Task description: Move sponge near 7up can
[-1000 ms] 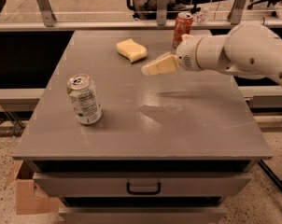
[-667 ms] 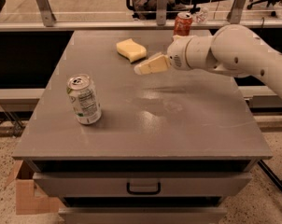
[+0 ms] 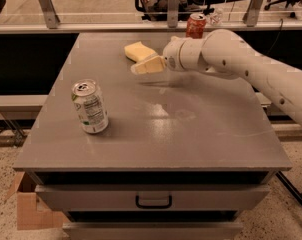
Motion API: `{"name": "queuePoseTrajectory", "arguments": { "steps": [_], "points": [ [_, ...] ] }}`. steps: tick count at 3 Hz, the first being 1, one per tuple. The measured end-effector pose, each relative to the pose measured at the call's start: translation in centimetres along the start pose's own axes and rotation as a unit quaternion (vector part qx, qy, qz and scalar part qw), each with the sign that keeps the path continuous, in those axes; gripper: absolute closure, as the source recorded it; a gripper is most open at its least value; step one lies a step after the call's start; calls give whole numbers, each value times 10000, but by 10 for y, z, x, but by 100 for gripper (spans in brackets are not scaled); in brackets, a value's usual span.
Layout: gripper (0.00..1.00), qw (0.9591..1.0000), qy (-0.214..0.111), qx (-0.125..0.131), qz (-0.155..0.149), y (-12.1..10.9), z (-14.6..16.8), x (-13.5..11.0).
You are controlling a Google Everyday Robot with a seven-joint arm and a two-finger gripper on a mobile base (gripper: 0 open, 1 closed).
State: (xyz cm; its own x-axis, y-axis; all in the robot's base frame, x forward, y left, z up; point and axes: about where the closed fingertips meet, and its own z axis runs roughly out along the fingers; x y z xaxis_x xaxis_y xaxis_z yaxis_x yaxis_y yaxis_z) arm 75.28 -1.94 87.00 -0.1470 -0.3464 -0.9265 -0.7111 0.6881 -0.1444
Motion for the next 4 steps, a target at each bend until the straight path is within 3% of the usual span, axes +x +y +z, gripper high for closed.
{"name": "queuePoseTrajectory", "arguments": {
  "steps": [2,3,4],
  "points": [
    [0,9993,-256,183,218,-15,36,-1],
    [14,9992,-261,36,293,-9,51,2],
    [38,9991,-243,-148,310,0,55,5]
  ]
}}
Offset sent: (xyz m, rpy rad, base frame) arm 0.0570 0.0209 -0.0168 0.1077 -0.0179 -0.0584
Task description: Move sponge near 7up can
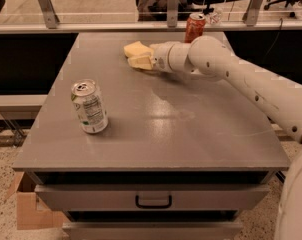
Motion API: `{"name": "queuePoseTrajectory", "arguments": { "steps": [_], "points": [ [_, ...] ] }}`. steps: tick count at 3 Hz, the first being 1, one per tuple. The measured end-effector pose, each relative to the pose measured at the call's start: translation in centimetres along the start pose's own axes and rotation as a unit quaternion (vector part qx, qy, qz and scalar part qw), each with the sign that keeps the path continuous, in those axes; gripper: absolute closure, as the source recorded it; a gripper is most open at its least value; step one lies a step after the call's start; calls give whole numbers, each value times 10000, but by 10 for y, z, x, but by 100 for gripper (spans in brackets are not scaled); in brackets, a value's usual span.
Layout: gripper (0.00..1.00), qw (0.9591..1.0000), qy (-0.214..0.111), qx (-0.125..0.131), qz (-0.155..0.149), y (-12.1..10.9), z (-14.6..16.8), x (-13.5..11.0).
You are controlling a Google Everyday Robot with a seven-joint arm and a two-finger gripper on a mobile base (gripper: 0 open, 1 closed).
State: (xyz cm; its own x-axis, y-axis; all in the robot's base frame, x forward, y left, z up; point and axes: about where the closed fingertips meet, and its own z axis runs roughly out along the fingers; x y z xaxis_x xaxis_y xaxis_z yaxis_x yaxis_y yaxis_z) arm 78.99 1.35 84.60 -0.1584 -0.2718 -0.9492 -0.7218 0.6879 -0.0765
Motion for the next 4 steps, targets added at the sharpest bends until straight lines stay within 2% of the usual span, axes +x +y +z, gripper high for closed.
{"name": "queuePoseTrajectory", "arguments": {
  "steps": [1,2,3,4],
  "points": [
    [61,9999,64,-100,-33,4,-6,5],
    [84,9999,60,-73,-72,6,-26,3],
    [100,9997,-35,-177,-191,15,-62,-10],
    [100,9975,-83,-583,-394,36,-116,-15]
  ]
}}
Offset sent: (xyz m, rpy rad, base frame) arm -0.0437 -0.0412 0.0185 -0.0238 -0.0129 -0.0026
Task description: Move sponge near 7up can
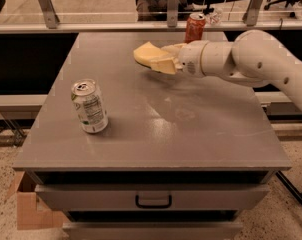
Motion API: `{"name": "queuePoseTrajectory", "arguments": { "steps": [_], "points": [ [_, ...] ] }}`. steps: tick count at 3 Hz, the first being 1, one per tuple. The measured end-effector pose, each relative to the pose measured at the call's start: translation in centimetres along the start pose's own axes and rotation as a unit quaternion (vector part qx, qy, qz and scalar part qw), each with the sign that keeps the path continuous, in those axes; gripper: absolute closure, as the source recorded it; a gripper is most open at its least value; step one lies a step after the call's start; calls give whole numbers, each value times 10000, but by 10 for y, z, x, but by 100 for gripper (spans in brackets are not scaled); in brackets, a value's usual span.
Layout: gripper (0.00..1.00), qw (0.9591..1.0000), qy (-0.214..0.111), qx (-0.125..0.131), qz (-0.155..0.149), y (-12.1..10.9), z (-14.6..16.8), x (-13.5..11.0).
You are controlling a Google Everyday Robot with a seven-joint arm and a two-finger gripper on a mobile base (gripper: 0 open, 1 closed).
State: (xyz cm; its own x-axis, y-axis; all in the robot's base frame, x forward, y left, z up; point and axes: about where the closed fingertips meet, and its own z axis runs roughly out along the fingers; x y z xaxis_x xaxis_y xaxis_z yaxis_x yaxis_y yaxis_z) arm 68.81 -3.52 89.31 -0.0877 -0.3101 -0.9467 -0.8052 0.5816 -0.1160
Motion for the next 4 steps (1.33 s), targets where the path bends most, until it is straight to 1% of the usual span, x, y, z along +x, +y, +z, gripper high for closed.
{"name": "queuePoseTrajectory", "arguments": {
  "steps": [1,2,3,4],
  "points": [
    [100,9968,220,-620,-461,39,-34,7],
    [100,9865,479,-1316,-846,81,-55,19],
    [100,9775,531,-1790,-978,107,-62,23],
    [100,9683,468,-2280,-911,139,-62,20]
  ]
}}
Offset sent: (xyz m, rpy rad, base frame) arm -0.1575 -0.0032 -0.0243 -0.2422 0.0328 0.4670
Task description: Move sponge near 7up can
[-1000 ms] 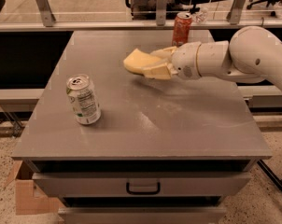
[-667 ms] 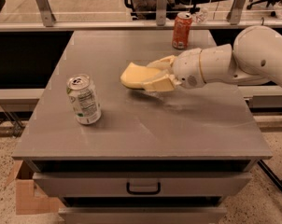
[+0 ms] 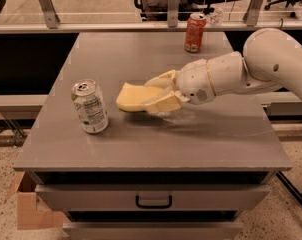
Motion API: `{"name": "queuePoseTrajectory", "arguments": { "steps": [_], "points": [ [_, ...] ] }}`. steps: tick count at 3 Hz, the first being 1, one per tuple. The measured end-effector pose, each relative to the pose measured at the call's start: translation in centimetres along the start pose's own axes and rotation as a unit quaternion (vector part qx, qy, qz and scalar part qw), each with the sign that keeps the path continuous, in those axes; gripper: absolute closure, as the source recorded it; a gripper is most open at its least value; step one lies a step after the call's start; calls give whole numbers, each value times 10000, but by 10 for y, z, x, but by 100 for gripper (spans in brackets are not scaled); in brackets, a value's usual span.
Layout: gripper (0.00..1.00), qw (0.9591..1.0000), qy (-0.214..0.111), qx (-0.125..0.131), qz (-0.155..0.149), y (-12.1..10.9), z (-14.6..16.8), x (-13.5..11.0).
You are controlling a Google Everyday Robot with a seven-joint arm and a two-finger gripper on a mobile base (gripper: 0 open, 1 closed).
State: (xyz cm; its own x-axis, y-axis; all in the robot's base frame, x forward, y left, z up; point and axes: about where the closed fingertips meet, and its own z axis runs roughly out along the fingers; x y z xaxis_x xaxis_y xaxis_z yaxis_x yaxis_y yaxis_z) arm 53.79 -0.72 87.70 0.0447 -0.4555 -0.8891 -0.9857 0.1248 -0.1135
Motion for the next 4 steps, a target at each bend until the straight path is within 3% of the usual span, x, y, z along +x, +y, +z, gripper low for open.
{"name": "queuePoseTrajectory", "arguments": {
  "steps": [1,2,3,4],
  "points": [
    [80,9997,47,-209,69,31,17,-6],
    [57,9996,181,-162,118,45,30,-4],
    [35,9993,332,3,151,51,32,2],
    [3,9983,466,317,169,43,23,8]
  ]
}}
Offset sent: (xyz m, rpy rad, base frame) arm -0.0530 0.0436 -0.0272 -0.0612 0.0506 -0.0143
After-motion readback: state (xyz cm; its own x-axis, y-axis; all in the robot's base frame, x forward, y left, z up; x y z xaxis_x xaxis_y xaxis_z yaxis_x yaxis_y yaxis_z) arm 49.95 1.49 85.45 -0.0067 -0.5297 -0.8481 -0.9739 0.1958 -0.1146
